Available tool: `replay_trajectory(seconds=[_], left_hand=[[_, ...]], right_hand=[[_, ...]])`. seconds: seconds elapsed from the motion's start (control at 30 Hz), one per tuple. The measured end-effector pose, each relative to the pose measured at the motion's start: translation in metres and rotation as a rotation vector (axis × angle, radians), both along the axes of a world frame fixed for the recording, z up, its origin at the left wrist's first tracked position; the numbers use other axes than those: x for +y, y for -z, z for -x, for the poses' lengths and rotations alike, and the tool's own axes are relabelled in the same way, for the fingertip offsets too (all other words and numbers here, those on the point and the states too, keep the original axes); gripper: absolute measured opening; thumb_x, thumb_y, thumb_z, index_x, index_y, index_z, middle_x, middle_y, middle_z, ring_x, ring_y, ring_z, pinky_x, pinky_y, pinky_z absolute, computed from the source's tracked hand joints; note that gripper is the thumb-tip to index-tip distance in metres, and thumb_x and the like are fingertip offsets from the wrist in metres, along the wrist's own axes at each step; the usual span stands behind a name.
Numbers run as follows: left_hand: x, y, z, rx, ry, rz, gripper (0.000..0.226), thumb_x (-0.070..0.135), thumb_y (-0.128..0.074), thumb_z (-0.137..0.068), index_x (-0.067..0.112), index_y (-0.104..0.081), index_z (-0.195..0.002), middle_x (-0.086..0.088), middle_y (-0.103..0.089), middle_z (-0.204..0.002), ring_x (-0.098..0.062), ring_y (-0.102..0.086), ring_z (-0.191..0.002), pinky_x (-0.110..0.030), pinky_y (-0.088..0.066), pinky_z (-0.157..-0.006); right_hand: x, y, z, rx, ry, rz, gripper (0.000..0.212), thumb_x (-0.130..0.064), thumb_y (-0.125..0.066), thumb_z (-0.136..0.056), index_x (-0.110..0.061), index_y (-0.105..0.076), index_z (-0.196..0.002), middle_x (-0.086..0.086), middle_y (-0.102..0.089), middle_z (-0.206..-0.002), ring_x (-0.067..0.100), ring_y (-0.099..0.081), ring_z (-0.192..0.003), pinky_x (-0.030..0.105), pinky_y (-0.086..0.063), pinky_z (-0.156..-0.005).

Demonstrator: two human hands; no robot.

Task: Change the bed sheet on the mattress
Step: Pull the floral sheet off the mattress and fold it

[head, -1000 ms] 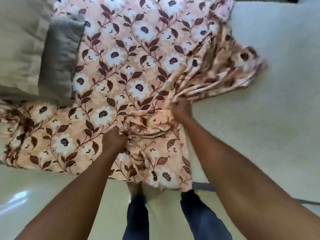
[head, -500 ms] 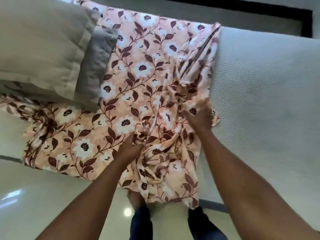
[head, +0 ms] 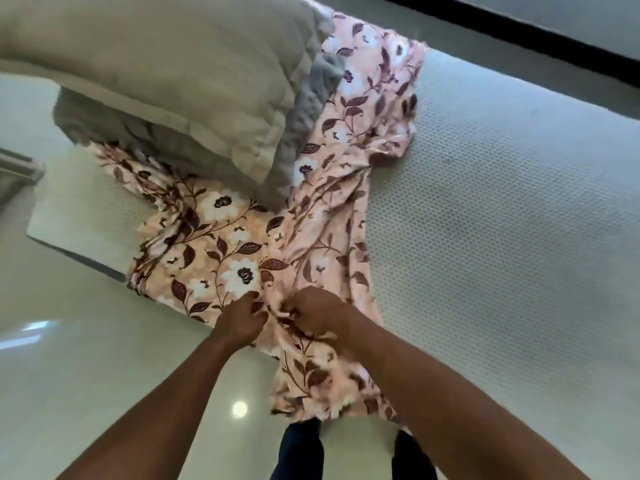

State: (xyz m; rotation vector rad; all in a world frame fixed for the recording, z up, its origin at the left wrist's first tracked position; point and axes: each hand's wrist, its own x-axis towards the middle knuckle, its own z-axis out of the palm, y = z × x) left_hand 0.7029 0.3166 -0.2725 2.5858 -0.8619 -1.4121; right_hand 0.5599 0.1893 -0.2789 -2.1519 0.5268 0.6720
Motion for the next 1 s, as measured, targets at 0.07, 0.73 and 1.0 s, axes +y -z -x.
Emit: replay_trajectory(seconds=[0.07,0.73,1.0], left_hand=[[0.009,-0.003,-0.039,-0.072,-0.060,0.005,0.053,0.031,-0.063,-0.093,0.011,-0.053,-0.141,-0.015,-0.065,-0.132,-0.031,-0.059,-0.125,-0.034,-0.044,-0.097],[-0.033,0.053,-0.062,-0.117,0.163,0.123,0.020,0.012,-0.059,-0.092,0.002,-0.069,-0.107,-0.018,-0.068,-0.103,-0.035,-0.066,-0.097,-0.033,-0.045,-0.074],[-0.051,0.037,-0.035,0.099,0.291,-0.008,0.044,0.042,-0.065,-0.087,0.015,-0.066,-0.121,-0.013,-0.069,-0.120,-0.033,-0.065,-0.111,-0.038,-0.054,-0.090]], right_hand=[[-0.010,0.000,-0.026,-0.035,0.150,0.207,0.033,-0.025,-0.061,-0.088,-0.025,-0.074,-0.119,0.008,-0.072,-0.113,0.031,-0.067,-0.107,0.039,-0.056,-0.088],[-0.080,0.058,-0.084,0.114,0.749,-0.325,0.066,-0.070,-0.049,-0.092,-0.024,-0.065,-0.136,0.010,-0.057,-0.146,0.032,-0.051,-0.137,0.044,-0.035,-0.118],[-0.099,0.046,-0.082,0.151,0.688,-0.354,0.021,-0.039,-0.063,-0.098,-0.024,-0.067,-0.085,-0.002,-0.071,-0.088,0.023,-0.063,-0.088,0.043,-0.052,-0.094]])
